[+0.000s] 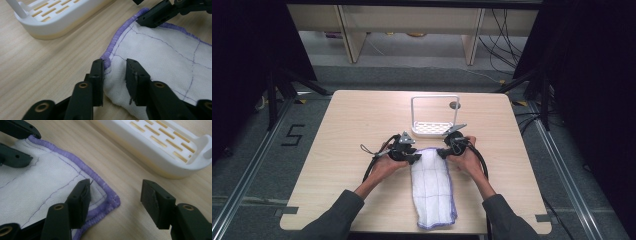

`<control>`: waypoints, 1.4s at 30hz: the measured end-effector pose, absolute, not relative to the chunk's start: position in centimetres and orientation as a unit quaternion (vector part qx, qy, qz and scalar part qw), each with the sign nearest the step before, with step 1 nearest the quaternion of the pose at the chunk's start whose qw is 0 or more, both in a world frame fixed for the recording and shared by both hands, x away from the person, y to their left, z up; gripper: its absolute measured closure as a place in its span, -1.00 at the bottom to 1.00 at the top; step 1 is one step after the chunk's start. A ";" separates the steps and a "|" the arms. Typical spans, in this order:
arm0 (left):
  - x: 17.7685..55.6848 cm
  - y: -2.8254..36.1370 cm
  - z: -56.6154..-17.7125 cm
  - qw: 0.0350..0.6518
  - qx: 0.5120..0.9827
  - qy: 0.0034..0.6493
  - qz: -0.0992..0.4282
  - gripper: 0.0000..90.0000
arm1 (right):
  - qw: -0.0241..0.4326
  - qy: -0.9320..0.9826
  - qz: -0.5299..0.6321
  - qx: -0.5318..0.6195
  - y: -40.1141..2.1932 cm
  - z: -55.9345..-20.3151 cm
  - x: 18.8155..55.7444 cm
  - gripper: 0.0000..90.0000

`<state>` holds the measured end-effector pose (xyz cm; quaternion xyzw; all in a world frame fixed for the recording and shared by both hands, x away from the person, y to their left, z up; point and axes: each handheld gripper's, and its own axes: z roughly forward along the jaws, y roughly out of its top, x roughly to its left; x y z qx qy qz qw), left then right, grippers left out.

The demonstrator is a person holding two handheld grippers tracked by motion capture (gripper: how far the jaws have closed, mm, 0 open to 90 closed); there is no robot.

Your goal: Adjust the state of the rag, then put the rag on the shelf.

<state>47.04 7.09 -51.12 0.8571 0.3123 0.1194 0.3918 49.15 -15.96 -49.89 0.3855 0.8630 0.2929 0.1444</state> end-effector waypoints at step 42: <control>45.2 8.3 -46.9 0.446 0.837 0.291 0.128 0.85 | 0.126 0.847 0.376 0.355 -16.7 -45.2 45.8 0.90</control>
